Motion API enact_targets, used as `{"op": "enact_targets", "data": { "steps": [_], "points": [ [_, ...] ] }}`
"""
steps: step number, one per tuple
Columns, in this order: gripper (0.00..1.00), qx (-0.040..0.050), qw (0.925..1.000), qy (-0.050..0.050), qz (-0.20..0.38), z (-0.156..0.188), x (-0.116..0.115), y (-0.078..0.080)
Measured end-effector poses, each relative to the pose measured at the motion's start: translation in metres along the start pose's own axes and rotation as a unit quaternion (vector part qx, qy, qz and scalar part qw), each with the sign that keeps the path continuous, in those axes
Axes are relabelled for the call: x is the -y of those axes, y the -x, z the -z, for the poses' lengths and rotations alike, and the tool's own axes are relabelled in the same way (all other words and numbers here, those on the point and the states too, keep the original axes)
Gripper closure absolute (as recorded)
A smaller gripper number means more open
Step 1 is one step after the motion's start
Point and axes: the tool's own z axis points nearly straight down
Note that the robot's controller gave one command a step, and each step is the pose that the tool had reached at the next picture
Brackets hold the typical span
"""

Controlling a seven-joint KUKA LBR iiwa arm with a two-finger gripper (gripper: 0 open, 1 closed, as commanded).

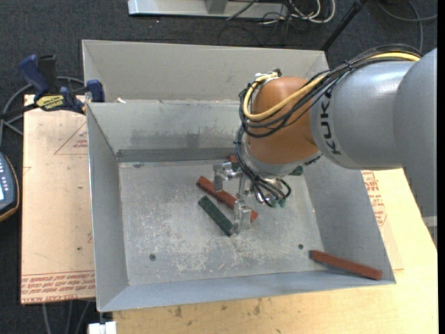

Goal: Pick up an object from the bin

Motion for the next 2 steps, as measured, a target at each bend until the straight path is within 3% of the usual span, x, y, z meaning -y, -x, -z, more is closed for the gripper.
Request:
{"op": "enact_targets", "data": {
  "steps": [1, 2],
  "points": [
    [0.00, -0.0019, 0.9970, 0.001, -0.077, -0.0299, 0.0007, 0.0569],
    [1.00, -0.0010, 0.9969, 0.001, -0.078, -0.0286, 0.0014, 0.0572]
  ]
}}
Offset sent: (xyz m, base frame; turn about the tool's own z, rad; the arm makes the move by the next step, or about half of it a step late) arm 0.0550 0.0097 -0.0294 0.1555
